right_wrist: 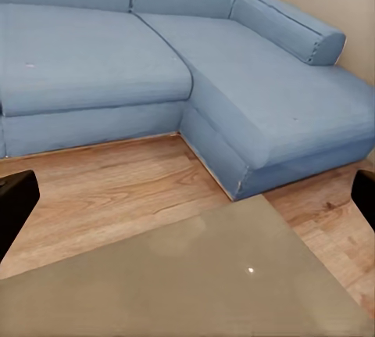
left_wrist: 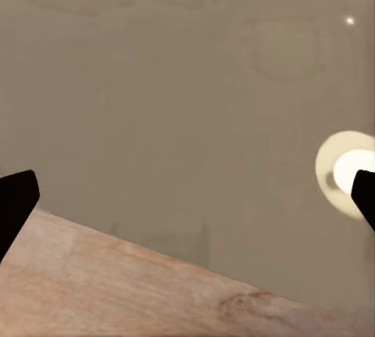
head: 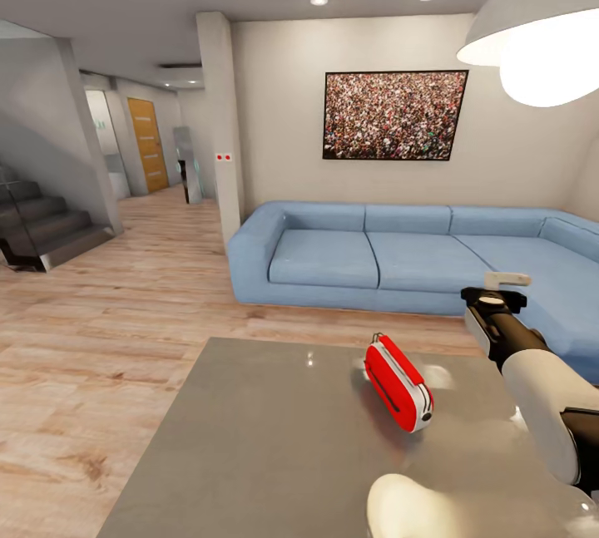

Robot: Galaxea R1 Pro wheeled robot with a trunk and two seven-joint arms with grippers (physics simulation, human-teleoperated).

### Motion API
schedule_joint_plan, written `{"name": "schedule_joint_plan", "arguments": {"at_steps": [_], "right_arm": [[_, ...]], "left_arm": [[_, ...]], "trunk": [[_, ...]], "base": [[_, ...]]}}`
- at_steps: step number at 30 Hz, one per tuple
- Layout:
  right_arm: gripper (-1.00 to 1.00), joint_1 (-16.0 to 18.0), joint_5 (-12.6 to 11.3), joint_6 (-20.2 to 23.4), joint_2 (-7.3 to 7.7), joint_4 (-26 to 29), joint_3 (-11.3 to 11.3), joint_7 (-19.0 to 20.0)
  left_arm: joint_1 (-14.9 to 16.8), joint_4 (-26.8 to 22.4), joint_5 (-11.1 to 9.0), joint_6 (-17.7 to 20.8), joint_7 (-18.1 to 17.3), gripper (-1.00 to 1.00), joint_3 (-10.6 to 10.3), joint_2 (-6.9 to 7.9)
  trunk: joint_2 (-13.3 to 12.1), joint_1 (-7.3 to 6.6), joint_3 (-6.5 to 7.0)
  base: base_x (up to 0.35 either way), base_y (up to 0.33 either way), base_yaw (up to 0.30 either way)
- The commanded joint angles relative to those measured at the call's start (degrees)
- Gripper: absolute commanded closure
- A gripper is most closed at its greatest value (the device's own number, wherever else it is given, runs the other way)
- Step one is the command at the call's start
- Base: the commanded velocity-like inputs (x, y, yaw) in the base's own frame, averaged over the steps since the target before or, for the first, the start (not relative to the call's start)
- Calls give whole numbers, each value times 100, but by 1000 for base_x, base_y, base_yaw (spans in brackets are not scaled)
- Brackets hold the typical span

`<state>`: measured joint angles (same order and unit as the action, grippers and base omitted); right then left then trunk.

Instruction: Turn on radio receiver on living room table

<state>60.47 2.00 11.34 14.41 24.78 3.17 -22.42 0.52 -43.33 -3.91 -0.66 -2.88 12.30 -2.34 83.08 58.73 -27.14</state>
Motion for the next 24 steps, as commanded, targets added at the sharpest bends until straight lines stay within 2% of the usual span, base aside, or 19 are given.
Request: {"name": "schedule_joint_plan", "arguments": {"at_steps": [1,17,19,22,24], "right_arm": [[-100,0,1,0,0,0,0,0],[-100,0,2,0,-11,0,-2,1],[-100,0,2,1,-68,0,-22,1],[-100,0,13,1,-251,-30,-43,1],[-100,0,17,0,-271,-45,-43,1]], "left_arm": [[0,0,0,-5,-1,-100,0,2],[0,0,5,-13,3,-100,0,6],[0,0,5,-13,5,-100,0,4],[0,0,5,-13,6,-100,0,5],[0,0,5,-13,7,-100,0,5]], "trunk": [[0,0,0],[0,0,0],[0,0,0],[0,0,0],[0,0,0]], "base": [[20,0,0],[2,0,0],[0,0,0],[0,0,0],[0,0,0]]}}
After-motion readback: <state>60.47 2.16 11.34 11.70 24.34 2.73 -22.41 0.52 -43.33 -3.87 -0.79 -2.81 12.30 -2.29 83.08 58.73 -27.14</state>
